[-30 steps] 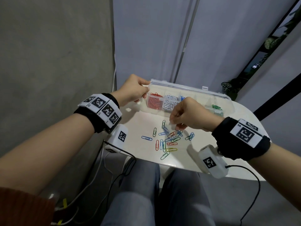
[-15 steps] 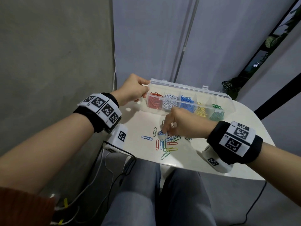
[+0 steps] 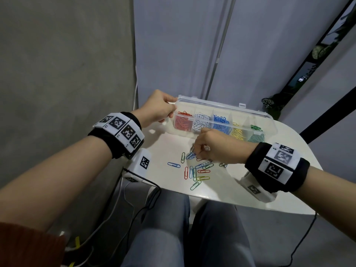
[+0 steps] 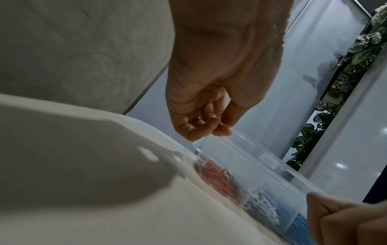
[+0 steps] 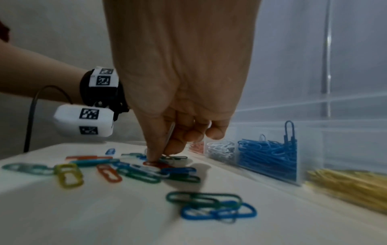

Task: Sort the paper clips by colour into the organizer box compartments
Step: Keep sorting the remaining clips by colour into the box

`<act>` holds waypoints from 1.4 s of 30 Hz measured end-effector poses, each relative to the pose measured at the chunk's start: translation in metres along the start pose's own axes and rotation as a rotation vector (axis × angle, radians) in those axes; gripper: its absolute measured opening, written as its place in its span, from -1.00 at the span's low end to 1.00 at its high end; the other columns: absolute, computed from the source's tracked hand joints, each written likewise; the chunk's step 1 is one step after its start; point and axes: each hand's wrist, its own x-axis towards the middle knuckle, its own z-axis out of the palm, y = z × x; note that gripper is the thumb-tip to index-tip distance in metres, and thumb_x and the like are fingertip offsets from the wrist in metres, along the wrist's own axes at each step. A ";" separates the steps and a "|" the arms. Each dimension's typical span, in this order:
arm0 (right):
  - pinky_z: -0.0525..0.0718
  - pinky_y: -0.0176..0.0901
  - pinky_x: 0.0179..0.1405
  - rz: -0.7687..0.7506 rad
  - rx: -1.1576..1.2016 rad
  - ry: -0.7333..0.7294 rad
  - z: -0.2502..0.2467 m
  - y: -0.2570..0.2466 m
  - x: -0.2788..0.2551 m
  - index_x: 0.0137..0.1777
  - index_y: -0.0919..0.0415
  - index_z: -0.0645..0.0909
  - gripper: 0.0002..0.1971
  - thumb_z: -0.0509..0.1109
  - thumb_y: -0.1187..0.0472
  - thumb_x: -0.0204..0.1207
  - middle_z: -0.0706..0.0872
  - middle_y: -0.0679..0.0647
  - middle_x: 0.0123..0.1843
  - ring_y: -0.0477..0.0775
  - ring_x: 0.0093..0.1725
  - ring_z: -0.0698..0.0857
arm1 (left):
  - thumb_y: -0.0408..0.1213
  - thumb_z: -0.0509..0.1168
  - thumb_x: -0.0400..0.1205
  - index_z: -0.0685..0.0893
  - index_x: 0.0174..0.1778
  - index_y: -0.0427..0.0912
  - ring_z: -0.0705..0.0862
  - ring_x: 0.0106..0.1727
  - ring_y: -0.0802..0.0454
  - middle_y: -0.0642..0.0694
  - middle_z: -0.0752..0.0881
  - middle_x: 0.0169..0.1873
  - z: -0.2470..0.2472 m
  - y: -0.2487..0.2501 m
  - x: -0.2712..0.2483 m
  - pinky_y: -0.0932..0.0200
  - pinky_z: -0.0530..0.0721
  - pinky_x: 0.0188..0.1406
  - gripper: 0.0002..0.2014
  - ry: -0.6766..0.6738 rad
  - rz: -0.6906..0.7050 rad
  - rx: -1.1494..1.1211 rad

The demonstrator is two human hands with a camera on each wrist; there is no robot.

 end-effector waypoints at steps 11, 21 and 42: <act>0.49 -0.61 -0.42 0.207 0.282 0.397 -0.069 0.021 0.031 -0.27 0.22 0.72 -0.85 0.49 0.45 0.46 0.71 -0.08 -0.36 -0.42 -0.49 0.61 | -0.45 0.25 0.68 0.58 0.43 -0.26 0.37 -0.58 0.11 -0.11 0.56 -0.51 0.000 0.002 -0.003 0.21 0.39 -0.53 -0.63 0.004 0.003 0.008; 0.40 -0.51 -0.44 0.176 0.270 0.425 -0.066 0.028 0.003 -0.09 0.10 0.76 -0.87 0.58 0.29 0.41 0.69 -0.04 -0.29 -0.14 -0.39 0.47 | -0.45 0.26 0.67 0.60 0.41 -0.25 0.37 -0.58 0.12 -0.10 0.56 -0.53 -0.002 0.001 -0.001 0.20 0.38 -0.51 -0.64 -0.009 0.011 0.009; 0.50 -0.39 -0.35 0.235 0.188 0.087 -0.001 0.049 -0.040 -0.30 0.09 0.74 -0.85 0.53 0.35 0.42 0.69 -0.15 -0.37 -0.17 -0.38 0.56 | -0.45 0.26 0.67 0.64 0.27 -0.07 0.35 -0.62 0.17 -0.12 0.56 -0.50 -0.001 0.000 -0.002 0.22 0.37 -0.51 -0.70 -0.018 0.028 -0.013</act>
